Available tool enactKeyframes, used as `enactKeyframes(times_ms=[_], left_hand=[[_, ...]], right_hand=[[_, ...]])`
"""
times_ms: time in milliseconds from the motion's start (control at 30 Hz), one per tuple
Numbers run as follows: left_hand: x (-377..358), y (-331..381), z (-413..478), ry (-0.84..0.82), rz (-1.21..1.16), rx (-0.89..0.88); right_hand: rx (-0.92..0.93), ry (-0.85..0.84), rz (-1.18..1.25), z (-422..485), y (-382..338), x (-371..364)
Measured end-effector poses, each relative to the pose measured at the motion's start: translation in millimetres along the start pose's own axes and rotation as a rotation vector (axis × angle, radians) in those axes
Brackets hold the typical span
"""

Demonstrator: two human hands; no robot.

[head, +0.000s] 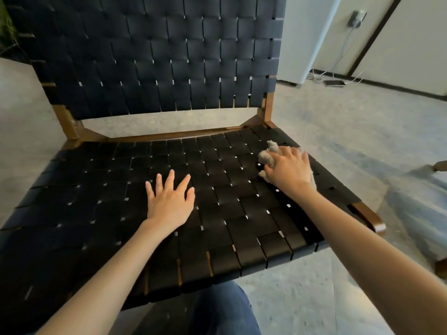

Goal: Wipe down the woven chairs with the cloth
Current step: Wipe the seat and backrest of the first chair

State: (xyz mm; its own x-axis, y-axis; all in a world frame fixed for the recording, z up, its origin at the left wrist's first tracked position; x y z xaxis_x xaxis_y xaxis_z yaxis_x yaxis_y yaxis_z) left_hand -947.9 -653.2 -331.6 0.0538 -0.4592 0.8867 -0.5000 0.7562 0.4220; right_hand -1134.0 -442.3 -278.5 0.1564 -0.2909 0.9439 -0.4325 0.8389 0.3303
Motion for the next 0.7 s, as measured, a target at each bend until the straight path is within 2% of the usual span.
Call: enactKeyframes(times_ms=[100, 200, 300, 400, 467, 567, 700], left_hand=[[-3.4, -5.3, 23.7, 0.002, 0.017, 0.021], [-5.4, -12.7, 44.3, 0.029, 0.021, 0.037], [-5.8, -16.5, 62.0, 0.058, 0.022, 0.035], [-8.1, -14.3, 79.2, 0.069, -0.017, 0.017], [-9.6, -14.7, 89.9, 0.07, -0.022, 0.024], [-11.6, -16.7, 100.9, 0.074, -0.004, 0.039], [-11.2, -19.2, 104.8, 0.109, -0.023, 0.046]], right_hand=[[-0.098, -0.028, -0.034, 23.4, 20.9, -11.6], [-0.154, -0.065, -0.022, 43.4, 10.6, -16.8], [0.008, -0.003, 0.027, 50.2, -34.0, -11.3], [0.249, 0.036, 0.226, 42.3, -106.3, -7.7], [0.337, 0.052, 0.318, 42.3, -143.7, -6.3], [0.38, 0.063, 0.355, 61.8, -161.3, -8.5], [0.341, 0.085, 0.268, 87.2, -140.2, -10.3]])
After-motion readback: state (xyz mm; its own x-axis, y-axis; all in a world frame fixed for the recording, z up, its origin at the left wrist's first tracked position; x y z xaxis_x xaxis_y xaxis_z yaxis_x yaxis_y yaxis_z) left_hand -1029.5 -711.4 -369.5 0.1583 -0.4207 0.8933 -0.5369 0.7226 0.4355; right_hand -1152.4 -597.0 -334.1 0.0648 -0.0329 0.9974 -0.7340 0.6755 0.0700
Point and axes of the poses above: each hand's wrist, its own z-axis towards the middle knuckle, its own x-axis out of the back of the hand, y = z × x, the point moved 10 cm from there along z, towards the middle knuckle, and after that the axes turned 14 degrees about -z, right-handed, at the moved point
